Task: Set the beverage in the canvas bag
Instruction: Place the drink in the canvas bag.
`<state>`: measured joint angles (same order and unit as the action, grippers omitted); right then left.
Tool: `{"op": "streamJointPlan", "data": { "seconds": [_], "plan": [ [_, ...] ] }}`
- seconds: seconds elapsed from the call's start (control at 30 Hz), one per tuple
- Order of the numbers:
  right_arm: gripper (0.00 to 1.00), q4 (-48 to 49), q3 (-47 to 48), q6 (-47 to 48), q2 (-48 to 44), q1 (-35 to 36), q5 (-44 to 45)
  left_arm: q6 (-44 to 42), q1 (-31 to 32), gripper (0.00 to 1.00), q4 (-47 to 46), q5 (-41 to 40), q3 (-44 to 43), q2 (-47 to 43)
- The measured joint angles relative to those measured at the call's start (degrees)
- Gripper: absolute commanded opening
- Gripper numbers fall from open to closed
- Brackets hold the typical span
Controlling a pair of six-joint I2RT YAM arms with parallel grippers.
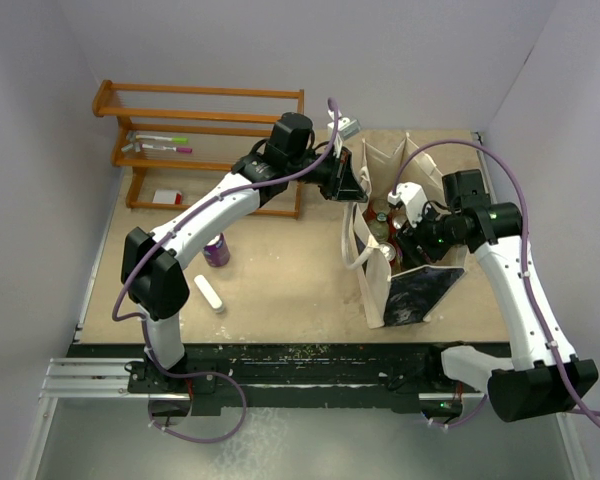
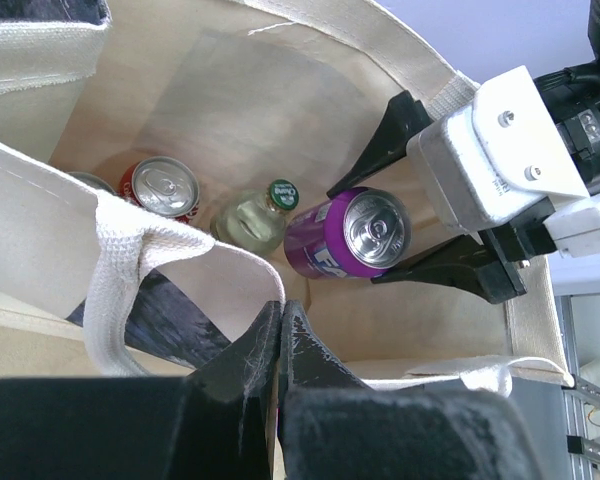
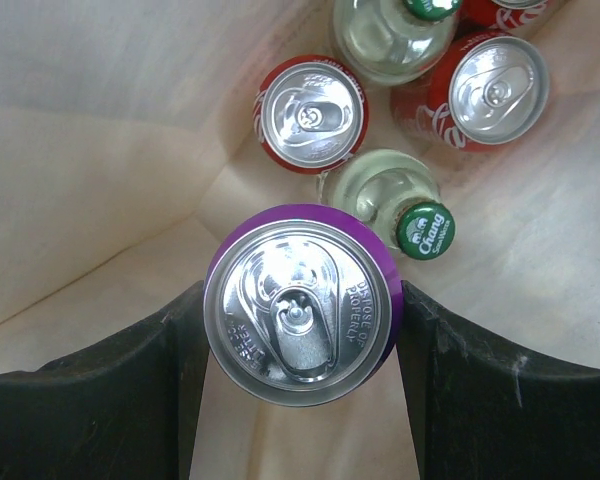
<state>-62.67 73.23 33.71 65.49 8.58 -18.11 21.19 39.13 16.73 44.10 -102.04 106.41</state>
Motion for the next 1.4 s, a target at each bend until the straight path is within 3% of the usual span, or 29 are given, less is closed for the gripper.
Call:
{"op": "streamJointPlan", "data": {
  "seconds": [0.3,0.77,1.4],
  "plan": [
    [0.00,7.0,-4.2,-2.6,-3.3,0.0,2.3,0.0,0.0,0.00,-0.5,0.0,0.5,-0.3],
    [0.00,7.6,-10.1,-1.6,-2.3,0.0,2.1,0.0,0.0,0.00,-0.8,0.0,0.6,-0.3],
    [0.12,10.4,-15.7,-1.7,-2.5,0.0,5.4,0.0,0.0,0.00,-0.8,0.1,0.6,-0.3]
  ]
}}
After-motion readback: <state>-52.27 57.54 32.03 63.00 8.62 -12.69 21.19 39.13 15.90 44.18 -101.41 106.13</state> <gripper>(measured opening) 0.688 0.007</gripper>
